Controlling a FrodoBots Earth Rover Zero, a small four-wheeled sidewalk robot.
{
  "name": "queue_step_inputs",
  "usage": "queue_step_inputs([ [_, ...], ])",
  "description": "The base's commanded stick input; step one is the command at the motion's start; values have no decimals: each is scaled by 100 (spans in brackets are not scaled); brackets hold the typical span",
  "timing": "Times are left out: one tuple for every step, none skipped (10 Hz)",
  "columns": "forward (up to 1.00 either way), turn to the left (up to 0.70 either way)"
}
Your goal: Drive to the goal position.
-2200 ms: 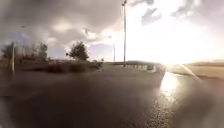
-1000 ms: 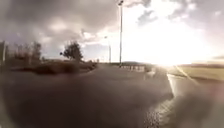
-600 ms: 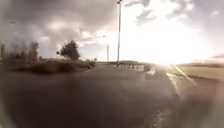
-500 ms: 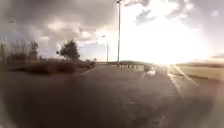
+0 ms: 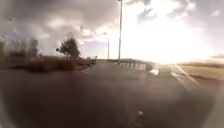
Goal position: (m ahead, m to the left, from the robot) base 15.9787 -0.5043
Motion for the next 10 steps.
queue_step_inputs([
  [70, -14],
  [70, -14],
  [70, 0],
  [70, 0],
  [70, 0],
  [70, 0],
  [70, 0],
  [70, 0],
  [70, 0],
  [70, 0],
])
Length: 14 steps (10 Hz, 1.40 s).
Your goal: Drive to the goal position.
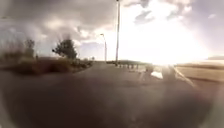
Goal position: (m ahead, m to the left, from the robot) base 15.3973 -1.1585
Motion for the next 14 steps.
queue_step_inputs([
  [70, 0],
  [70, 0],
  [70, 0],
  [70, 0],
  [70, 0],
  [70, 0],
  [70, 0],
  [70, 0],
  [70, 0],
  [70, 0],
  [70, 0],
  [70, 0],
  [70, 0],
  [70, 0],
])
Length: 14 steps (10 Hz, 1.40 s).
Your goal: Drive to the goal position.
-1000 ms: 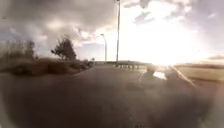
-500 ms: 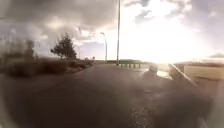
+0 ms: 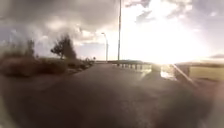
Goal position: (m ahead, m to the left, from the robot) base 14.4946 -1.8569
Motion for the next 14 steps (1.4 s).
queue_step_inputs([
  [70, 0],
  [70, 0],
  [70, 0],
  [70, 0],
  [70, 0],
  [70, 0],
  [70, 0],
  [70, 0],
  [70, 0],
  [70, 0],
  [70, 0],
  [70, 0],
  [70, 0],
  [70, 0],
])
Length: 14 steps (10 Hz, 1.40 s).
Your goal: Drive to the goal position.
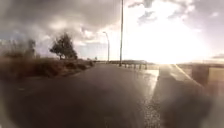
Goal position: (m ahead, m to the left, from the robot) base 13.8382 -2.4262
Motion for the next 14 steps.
queue_step_inputs([
  [70, 0],
  [70, 0],
  [70, 0],
  [70, 0],
  [70, 0],
  [70, 0],
  [70, 0],
  [70, 0],
  [70, 0],
  [70, 0],
  [70, 0],
  [70, 0],
  [70, 0],
  [70, 0],
])
